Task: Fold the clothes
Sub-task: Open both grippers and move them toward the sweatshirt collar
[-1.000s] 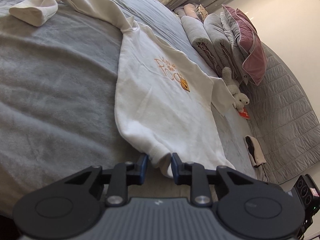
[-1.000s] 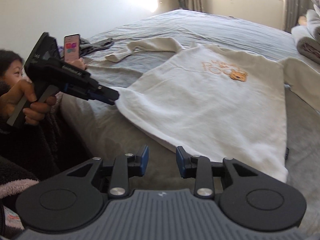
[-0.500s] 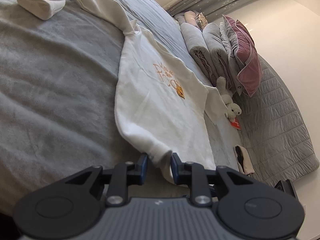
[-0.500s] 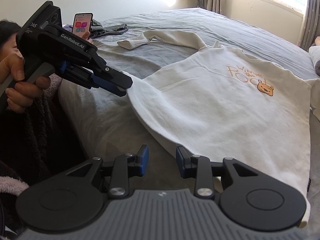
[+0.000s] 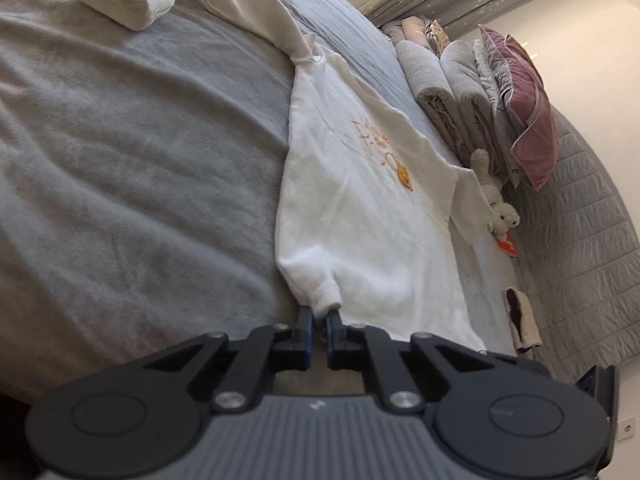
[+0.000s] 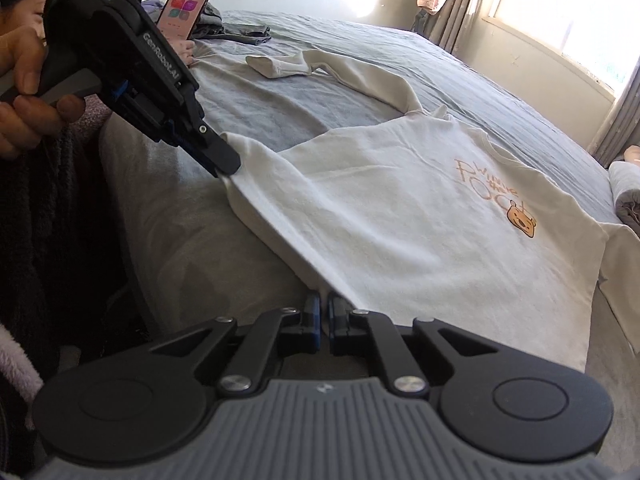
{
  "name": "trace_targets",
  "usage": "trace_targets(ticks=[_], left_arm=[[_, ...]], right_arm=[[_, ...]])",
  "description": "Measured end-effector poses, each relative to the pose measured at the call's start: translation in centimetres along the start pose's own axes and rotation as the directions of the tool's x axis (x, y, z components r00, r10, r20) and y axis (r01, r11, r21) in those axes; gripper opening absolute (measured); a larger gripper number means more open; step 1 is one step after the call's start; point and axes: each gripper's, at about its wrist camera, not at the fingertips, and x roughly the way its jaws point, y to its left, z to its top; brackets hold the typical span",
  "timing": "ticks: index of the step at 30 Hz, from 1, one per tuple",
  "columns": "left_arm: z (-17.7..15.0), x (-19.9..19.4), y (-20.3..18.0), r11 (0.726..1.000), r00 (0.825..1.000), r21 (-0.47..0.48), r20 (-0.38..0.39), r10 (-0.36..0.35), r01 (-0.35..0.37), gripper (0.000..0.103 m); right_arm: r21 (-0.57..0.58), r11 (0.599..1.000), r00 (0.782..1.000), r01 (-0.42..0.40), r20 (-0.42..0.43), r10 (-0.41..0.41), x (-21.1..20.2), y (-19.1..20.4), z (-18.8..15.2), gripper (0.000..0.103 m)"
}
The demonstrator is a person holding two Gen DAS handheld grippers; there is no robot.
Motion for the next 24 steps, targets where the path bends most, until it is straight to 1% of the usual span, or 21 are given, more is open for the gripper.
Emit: trace_targets(ticks=[3,4,6,7,8,9,11,12,13,14,15,16,17,18,19,21,22,23,24], left_arm=[[-0.2,-0.2,-0.2,0.997,0.999,0.056,-0.004,0.051,-0.051,0.003],[-0.2,-0.2,-0.2,0.995,0.998,0.073,-0.005,0.064,-0.064,0.003],[-0.2,-0.1,-0.1,0.994,0.998,0.085,-0.022,0.065,-0.063,0.003],[-0.1,-0.2,0.0,0.995,0.998,0.085,-0.039,0.053,-0.05,0.005],[-0.1,-0.2,0.0,0.996,0.998,0.08,-0.057,0.032,-0.028,0.015],[0.0,-0.4,0.2,0.998,0.998,0.069,-0.063,0.007,-0.003,0.02],[-0.1,-1.1,0.0,0.997,0.999,0.071,-0.038,-0.008,0.01,0.045],[-0.1,-1.4,-0.1,0.997,1.0,0.078,-0.023,-0.011,0.013,0.049],[-0.1,-1.8,-0.2,0.996,1.0,0.085,-0.009,-0.016,0.016,0.059],[0.0,-2.1,-0.4,0.996,1.0,0.091,0.006,-0.02,0.02,0.064],[0.1,-2.4,-0.3,0.996,0.999,0.083,0.018,-0.038,0.036,0.064],[0.3,-2.7,-0.3,0.996,0.998,0.074,0.03,-0.057,0.055,0.064],[0.5,-3.0,-0.2,0.995,0.996,0.064,0.043,-0.076,0.074,0.064],[0.7,-3.1,-0.1,0.995,0.995,0.053,0.056,-0.086,0.083,0.064],[1.0,-3.2,0.0,0.995,0.993,0.041,0.069,-0.094,0.091,0.064],[1.6,-3.1,-0.4,0.996,0.992,0.04,0.088,-0.088,0.085,0.061],[1.8,-2.9,-0.7,0.995,0.992,0.055,0.088,-0.088,0.084,0.054],[1.9,-2.5,-1.1,0.993,0.992,0.07,0.079,-0.098,0.093,0.042],[2.0,-2.1,-1.4,0.991,0.992,0.085,0.067,-0.109,0.103,0.038]], right_arm=[[-0.021,0.999,0.999,-0.028,-0.019,0.027,-0.6,0.0,-0.2,0.005],[-0.02,0.999,0.999,-0.04,-0.028,0.039,-0.6,0.0,-0.3,0.001],[-0.029,0.998,0.997,-0.053,-0.051,0.051,-0.5,0.1,-0.6,0.001],[-0.041,0.998,0.997,-0.053,-0.065,0.05,-0.3,0.3,-0.8,0.001],[-0.045,0.998,0.997,-0.052,-0.066,0.049,-0.3,0.4,-0.9,0.001],[-0.035,0.998,0.997,-0.053,-0.067,0.05,-0.4,0.2,-0.9,0.002],[0.005,0.999,0.997,-0.046,-0.057,0.047,-1.2,-0.6,-0.9,0.002],[0.015,0.999,0.998,-0.035,-0.054,0.036,-1.6,-1.0,-0.9,0.008],[0.026,1.0,0.999,-0.016,-0.048,0.017,-2.2,-1.5,-1.0,0.012],[0.037,0.999,0.999,0.003,-0.042,-0.002,-2.8,-2.1,-1.1,0.014],[0.059,0.998,0.999,0.019,-0.029,-0.017,-3.6,-2.9,-1.4,0.02],[0.09,0.996,0.999,0.03,-0.021,-0.028,-4.2,-3.8,-1.8,0.03],[0.121,0.992,0.999,0.04,-0.013,-0.039,-4.9,-4.7,-2.1,0.034],[0.153,0.987,0.999,0.053,-0.007,-0.052,-5.5,-5.6,-2.4,0.037],[0.189,0.979,0.998,0.07,-0.006,-0.07,-6.0,-6.6,-2.9,0.037],[0.257,0.96,0.994,0.11,-0.013,-0.11,-6.7,-8.4,-3.8,0.037],[0.294,0.946,0.99,0.139,-0.022,-0.139,-7.0,-9.5,-4.3,0.037],[0.331,0.928,0.985,0.169,-0.032,-0.168,-7.2,-10.5,-4.8,0.037],[0.355,0.917,0.983,0.183,-0.04,-0.18,-7.3,-11.2,-5.3,0.037]])
